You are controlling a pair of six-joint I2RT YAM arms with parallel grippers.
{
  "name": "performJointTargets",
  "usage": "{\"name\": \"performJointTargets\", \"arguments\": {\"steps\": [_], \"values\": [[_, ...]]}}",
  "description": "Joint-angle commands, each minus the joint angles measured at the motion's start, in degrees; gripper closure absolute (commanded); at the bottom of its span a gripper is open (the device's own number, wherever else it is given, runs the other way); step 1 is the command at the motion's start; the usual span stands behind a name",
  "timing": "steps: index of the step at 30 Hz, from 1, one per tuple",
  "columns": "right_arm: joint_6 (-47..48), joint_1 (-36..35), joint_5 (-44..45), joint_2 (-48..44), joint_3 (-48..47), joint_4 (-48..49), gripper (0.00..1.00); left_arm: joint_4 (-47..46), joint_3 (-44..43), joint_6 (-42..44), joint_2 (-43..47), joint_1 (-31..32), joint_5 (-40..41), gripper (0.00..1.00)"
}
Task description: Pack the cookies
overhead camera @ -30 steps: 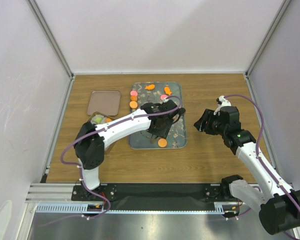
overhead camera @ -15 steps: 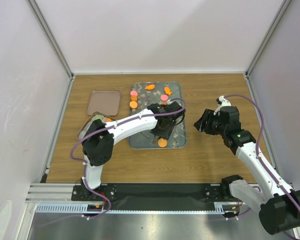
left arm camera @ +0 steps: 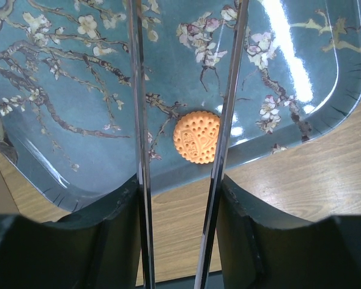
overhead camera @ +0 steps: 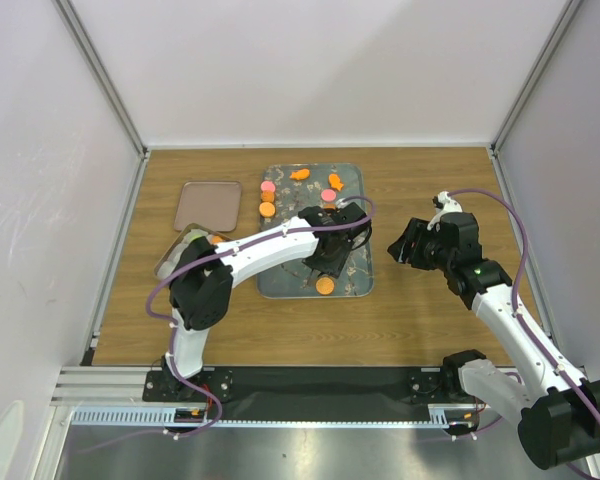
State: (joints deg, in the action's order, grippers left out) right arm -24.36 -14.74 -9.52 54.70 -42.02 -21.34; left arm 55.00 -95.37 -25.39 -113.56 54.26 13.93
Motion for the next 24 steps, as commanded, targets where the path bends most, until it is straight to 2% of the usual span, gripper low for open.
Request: {"name": "performJointTargets", "arguments": {"steps": [1,10,18,24], "values": [[0.0,0.2,-0.6,-1.0,-0.2,1.0,0.44,-0.8,-1.8,1.0,-0.3,0.3,1.4,0.50],[0.0,0.2,-0.8,-1.0,-0.2,1.0,0.44,-0.2,-1.7,1.3,0.3,0.0,1.4,0.56],[-0.1,0.2,-0.8,-1.1,-0.3,1.1,0.44,0.0,-0.9,1.9,5.4,-1.8,1.3,0.64],[0.0,0.2,-0.8,-1.0,-0.3,1.0,0.44,2.0,0.3,0.9,11.5,-2.1,3.3,0.64]]}}
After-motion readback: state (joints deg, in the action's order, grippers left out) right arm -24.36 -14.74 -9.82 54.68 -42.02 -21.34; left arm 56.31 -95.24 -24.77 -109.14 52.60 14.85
